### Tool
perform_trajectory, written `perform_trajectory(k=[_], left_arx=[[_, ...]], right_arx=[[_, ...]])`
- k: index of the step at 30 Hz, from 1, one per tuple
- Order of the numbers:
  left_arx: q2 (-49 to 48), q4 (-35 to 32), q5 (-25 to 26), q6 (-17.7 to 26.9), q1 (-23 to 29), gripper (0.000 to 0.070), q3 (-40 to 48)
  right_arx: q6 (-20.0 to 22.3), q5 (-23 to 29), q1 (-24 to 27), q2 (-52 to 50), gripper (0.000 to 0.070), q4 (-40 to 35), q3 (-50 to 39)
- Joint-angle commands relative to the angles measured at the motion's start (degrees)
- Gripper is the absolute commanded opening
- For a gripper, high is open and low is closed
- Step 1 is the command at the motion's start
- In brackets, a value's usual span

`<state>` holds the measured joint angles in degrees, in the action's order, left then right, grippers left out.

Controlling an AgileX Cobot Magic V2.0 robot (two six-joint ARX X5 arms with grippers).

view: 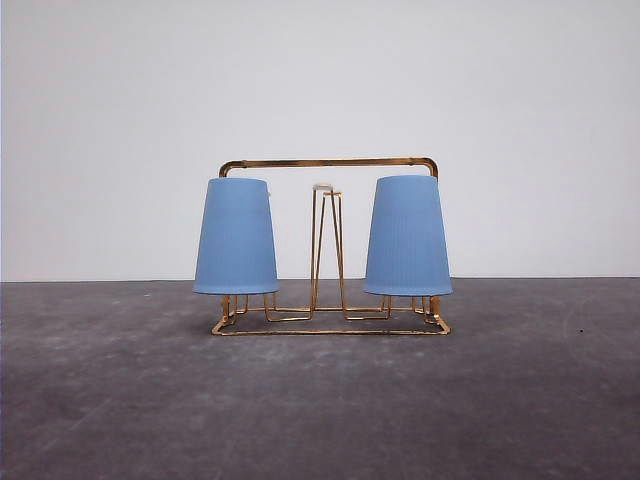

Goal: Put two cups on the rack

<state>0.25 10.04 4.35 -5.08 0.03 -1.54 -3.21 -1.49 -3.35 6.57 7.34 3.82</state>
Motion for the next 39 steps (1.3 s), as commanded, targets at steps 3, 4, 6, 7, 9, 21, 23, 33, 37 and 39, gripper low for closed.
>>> perform_trajectory(k=[3,4,6,7,9,21,23,33,37,39], left_arx=[[-0.01,-0.8,-0.08,0.94,-0.04,0.0,0.81],[-0.01,-0.79,-0.08,0.94,-0.04,0.0,0.81],[0.0,-0.83,-0.09,0.94,-0.04,0.0,0.81],[-0.01,-0.84,-0.08,0.94,-0.04,0.0,0.81],[0.0,-0.82,-0.1,0.94,-0.04,0.0,0.81],[0.0,-0.85,-0.08,0.94,-0.04,0.0,0.81],[0.0,-0.85,-0.08,0.94,-0.04,0.0,0.81],[0.0,-0.85,-0.08,0.94,-0.04,0.0,0.81],[0.0,-0.85,-0.08,0.94,-0.04,0.0,0.81],[0.0,-0.85,-0.08,0.94,-0.04,0.0,0.81]], right_arx=[[-0.84,0.06,1.02,-5.69,0.0017,-0.24,-2.81],[-0.75,0.1,1.13,-6.65,0.0017,0.82,-3.13],[-0.7,-0.03,1.21,-6.36,0.0017,1.6,-3.13],[-0.67,-0.14,1.22,-6.36,0.0017,1.94,-3.13],[-0.66,-0.06,1.23,-6.36,0.0017,2.03,-3.13],[-0.87,0.02,1.22,-6.36,0.0017,1.68,-3.11],[-0.87,0.03,1.22,-6.36,0.0017,1.68,-3.11],[-0.87,0.01,1.22,-6.36,0.0017,1.68,-3.11],[-0.87,0.03,1.22,-6.36,0.0017,1.68,-3.11],[-0.87,0.01,1.22,-6.36,0.0017,1.68,-3.11]])
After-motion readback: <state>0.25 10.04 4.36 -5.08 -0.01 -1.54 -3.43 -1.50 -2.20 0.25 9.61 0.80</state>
